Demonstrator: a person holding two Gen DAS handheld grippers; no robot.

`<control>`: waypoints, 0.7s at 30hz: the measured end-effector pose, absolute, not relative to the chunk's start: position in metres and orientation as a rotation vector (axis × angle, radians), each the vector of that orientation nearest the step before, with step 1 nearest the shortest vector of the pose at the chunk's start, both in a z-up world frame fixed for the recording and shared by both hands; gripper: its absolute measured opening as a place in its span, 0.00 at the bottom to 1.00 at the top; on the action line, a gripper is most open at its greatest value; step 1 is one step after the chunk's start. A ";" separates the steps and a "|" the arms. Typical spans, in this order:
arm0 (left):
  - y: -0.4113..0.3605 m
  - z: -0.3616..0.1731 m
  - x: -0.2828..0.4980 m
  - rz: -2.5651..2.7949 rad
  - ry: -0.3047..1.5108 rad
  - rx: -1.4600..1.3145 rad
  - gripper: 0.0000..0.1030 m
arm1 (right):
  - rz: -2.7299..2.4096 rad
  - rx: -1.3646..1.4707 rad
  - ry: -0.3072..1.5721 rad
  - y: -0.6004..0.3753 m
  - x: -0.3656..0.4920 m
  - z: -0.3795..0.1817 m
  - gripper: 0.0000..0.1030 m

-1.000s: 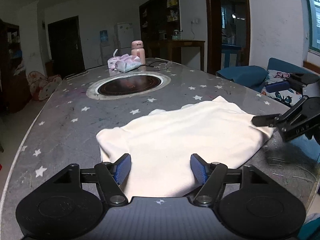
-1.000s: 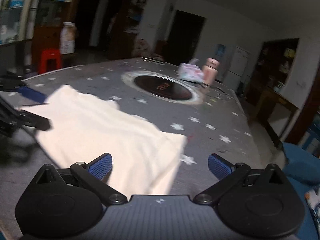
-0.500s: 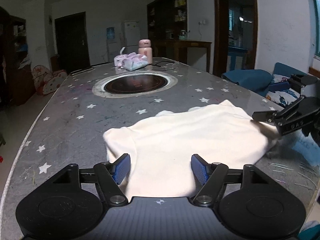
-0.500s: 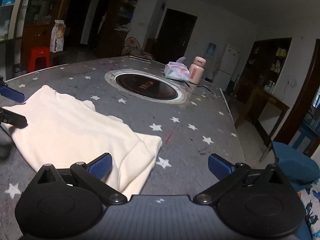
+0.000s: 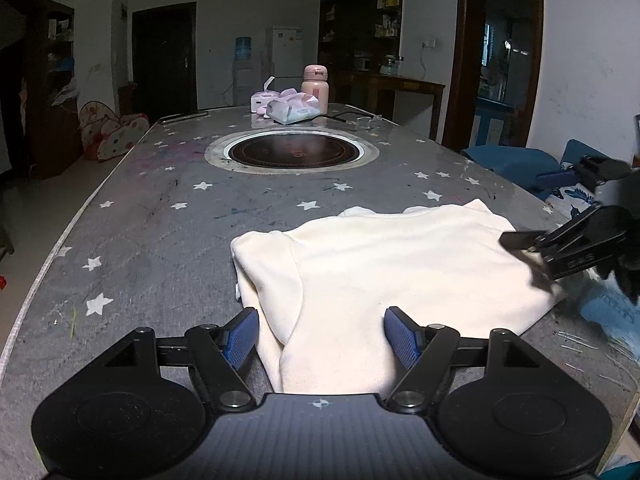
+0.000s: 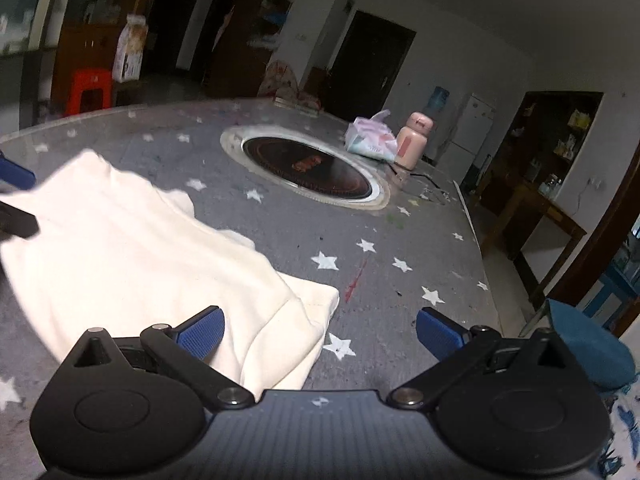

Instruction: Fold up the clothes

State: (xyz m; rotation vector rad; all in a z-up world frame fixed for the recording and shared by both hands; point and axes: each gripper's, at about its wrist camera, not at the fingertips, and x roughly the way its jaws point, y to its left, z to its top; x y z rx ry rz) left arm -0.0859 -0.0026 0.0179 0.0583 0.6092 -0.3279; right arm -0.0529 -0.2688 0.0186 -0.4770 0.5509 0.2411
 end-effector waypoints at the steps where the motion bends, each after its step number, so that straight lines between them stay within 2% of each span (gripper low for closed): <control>1: -0.002 0.018 -0.086 -0.326 0.610 0.056 0.71 | 0.240 -0.486 0.560 -0.268 -0.050 0.016 1.00; 10: 0.001 0.023 -0.082 -0.309 0.608 0.047 0.72 | 0.239 -0.485 0.541 -0.268 -0.032 0.028 1.00; 21: 0.009 0.018 -0.079 -0.276 0.639 0.015 0.82 | 0.208 -0.477 0.600 -0.272 -0.001 0.010 1.00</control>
